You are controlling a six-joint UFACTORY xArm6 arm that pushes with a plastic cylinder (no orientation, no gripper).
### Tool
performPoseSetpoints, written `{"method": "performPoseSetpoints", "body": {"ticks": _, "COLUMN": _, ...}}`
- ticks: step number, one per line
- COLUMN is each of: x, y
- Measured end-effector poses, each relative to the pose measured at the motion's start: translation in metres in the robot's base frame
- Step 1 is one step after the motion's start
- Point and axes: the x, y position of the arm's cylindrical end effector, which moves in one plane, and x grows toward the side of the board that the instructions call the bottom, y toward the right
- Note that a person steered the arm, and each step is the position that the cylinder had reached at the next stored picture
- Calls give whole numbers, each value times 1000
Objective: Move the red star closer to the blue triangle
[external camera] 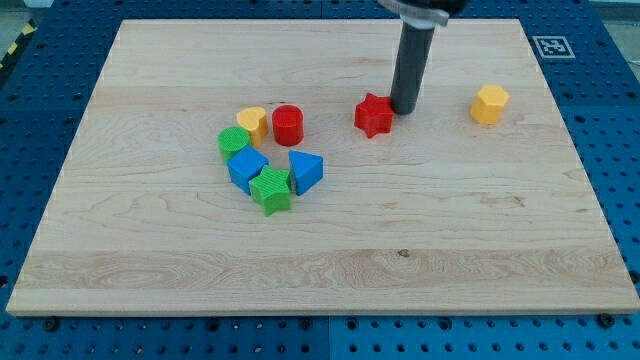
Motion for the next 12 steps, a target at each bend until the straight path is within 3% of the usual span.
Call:
{"method": "performPoseSetpoints", "body": {"ticks": 1, "x": -21, "y": -11}}
{"method": "performPoseSetpoints", "body": {"ticks": 2, "x": 0, "y": -17}}
{"method": "performPoseSetpoints", "body": {"ticks": 3, "x": 53, "y": -17}}
{"method": "performPoseSetpoints", "body": {"ticks": 5, "x": 55, "y": -5}}
{"method": "performPoseSetpoints", "body": {"ticks": 7, "x": 94, "y": -24}}
{"method": "performPoseSetpoints", "body": {"ticks": 10, "x": 49, "y": -34}}
{"method": "performPoseSetpoints", "body": {"ticks": 12, "x": 81, "y": -43}}
